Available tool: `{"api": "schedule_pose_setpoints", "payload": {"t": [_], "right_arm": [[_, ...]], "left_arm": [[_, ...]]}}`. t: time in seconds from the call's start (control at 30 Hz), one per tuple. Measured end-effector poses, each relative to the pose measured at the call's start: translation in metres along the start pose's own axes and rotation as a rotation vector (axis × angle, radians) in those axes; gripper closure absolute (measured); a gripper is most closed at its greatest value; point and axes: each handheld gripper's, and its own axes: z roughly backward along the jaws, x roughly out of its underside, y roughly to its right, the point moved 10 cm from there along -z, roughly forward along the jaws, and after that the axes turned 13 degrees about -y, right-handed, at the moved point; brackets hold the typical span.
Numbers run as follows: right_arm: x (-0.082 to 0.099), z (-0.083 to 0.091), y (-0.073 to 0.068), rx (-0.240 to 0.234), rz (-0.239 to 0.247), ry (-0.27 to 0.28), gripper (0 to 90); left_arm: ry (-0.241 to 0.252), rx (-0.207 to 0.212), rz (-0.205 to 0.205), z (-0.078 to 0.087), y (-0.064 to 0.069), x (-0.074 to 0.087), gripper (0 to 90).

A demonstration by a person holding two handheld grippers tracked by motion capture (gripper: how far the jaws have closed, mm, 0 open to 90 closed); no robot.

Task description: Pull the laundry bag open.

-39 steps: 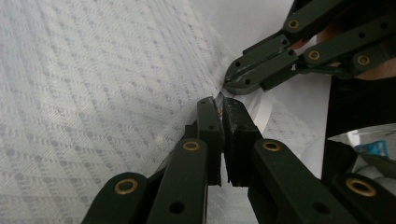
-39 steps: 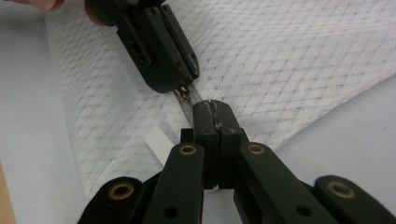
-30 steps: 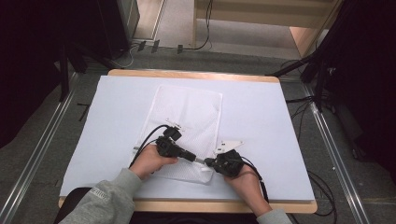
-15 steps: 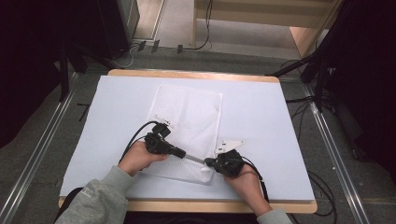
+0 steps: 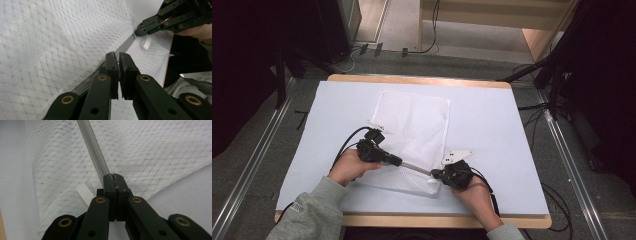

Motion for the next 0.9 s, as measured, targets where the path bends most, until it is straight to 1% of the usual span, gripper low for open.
{"api": "schedule_pose_setpoints", "payload": {"t": [0.13, 0.33, 0.4, 0.5, 0.6, 0.63, 0.67, 0.73, 0.77, 0.8, 0.83, 0.87, 0.9], "right_arm": [[0.0, 0.0, 0.0, -0.002, -0.001, 0.003, 90.0], [0.0, 0.0, 0.0, 0.001, 0.001, 0.001, 90.0], [0.0, 0.0, -0.001, 0.001, -0.005, -0.001, 90.0], [0.0, 0.0, -0.001, 0.003, -0.003, -0.001, 90.0], [0.0, 0.0, -0.001, 0.004, -0.003, -0.001, 90.0], [0.0, 0.0, -0.001, 0.003, 0.001, 0.001, 90.0], [0.0, -0.001, -0.002, 0.003, 0.003, 0.0, 90.0], [-0.001, -0.001, -0.002, 0.005, 0.006, 0.0, 90.0], [-0.001, -0.001, -0.002, 0.006, 0.011, 0.001, 90.0], [-0.001, -0.001, -0.002, 0.005, 0.009, 0.0, 90.0], [0.0, -0.001, -0.003, 0.004, 0.01, -0.001, 90.0], [-0.001, -0.001, -0.003, 0.005, 0.014, 0.0, 90.0], [-0.001, -0.001, -0.003, 0.003, 0.018, 0.0, 90.0]], "left_arm": [[-0.012, 0.007, 0.003, -0.001, -0.001, 0.002, 87.8], [-0.03, 0.027, 0.025, -0.002, -0.002, 0.004, 87.9], [-0.034, 0.022, 0.031, -0.002, -0.002, 0.005, 88.0], [-0.042, 0.013, 0.028, -0.002, -0.002, 0.005, 88.1], [-0.046, 0.015, 0.046, -0.001, -0.002, 0.006, 88.1], [-0.047, 0.032, 0.047, 0.0, -0.002, 0.007, 88.1], [-0.043, 0.025, 0.046, 0.002, -0.003, 0.007, 88.1], [-0.045, 0.031, 0.049, 0.002, -0.002, 0.008, 88.1], [-0.045, 0.023, 0.055, 0.003, -0.003, 0.009, 88.1], [-0.055, 0.03, 0.053, 0.003, -0.003, 0.01, 88.2], [-0.047, 0.013, 0.059, 0.005, -0.006, 0.01, 88.2], [-0.049, 0.017, 0.07, 0.006, -0.007, 0.011, 88.3], [-0.044, 0.027, 0.065, 0.007, -0.006, 0.01, 88.3]]}}
